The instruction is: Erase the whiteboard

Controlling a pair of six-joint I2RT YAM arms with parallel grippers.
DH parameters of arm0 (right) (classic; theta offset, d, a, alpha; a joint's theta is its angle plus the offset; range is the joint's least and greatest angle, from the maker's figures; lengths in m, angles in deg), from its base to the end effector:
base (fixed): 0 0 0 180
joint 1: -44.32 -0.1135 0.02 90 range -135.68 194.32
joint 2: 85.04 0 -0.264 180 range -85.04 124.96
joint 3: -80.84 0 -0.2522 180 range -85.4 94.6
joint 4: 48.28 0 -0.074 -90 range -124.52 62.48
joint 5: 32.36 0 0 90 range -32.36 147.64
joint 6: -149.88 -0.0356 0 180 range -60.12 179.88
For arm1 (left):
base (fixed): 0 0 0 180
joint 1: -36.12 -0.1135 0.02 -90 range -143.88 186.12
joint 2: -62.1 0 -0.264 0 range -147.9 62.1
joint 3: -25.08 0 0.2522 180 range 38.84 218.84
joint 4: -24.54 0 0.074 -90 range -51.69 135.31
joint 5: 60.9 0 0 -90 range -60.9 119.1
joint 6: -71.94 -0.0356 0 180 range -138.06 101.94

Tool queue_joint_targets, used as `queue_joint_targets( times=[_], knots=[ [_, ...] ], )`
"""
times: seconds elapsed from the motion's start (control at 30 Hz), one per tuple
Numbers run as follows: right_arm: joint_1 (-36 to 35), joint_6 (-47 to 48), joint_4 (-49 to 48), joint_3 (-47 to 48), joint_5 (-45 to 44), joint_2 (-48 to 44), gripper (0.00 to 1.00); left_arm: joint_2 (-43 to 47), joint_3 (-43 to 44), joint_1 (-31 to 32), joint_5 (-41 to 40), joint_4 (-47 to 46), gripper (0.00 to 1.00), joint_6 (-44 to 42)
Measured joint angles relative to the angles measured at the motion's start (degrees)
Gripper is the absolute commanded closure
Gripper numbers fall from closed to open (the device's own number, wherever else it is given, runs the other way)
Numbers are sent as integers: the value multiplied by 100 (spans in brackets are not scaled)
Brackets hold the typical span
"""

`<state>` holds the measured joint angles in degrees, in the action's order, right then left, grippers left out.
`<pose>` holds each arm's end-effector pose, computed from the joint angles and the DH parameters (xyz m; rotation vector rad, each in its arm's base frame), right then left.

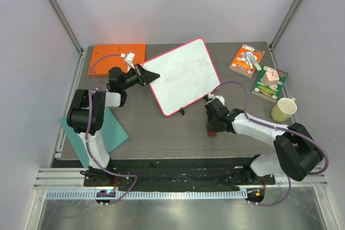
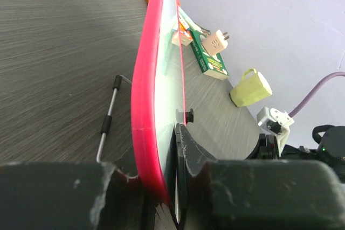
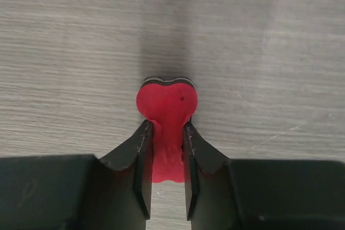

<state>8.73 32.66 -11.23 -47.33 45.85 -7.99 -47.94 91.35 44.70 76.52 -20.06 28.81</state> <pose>0.1991 0.1336 0.1670 -0.1247 2.6199 0.1062 0.3824 -0.0842 0.1885 0.1480 1.7367 -1.3704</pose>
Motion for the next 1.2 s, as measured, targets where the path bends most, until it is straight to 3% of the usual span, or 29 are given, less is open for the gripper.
queue_joint_targets(
  times=[0.07, 0.2, 0.37, 0.57, 1.0, 1.2],
  knots=[
    [-33, -87, 24, -107, -9, -39, 58, 13, -4, 7, -11, 13, 81, -46],
    [-46, -173, 13, -98, -28, -116, 41, 28, -46, 2, -96, 109, 67, -245],
    [-57, -162, 37, 59, -55, -46, 29, 35, -208, -4, -221, 409, 49, -688],
    [-68, -155, 31, 232, -188, -42, 21, 70, -262, 4, -330, 660, 38, -975],
    [-68, -138, 70, 420, -382, -42, 18, 1088, -730, 4, -1130, 1497, 23, -1357],
    [-68, -7, -11, 420, -389, -87, 29, 2024, -896, 4, -1904, 2583, 21, -1703]
  ],
)
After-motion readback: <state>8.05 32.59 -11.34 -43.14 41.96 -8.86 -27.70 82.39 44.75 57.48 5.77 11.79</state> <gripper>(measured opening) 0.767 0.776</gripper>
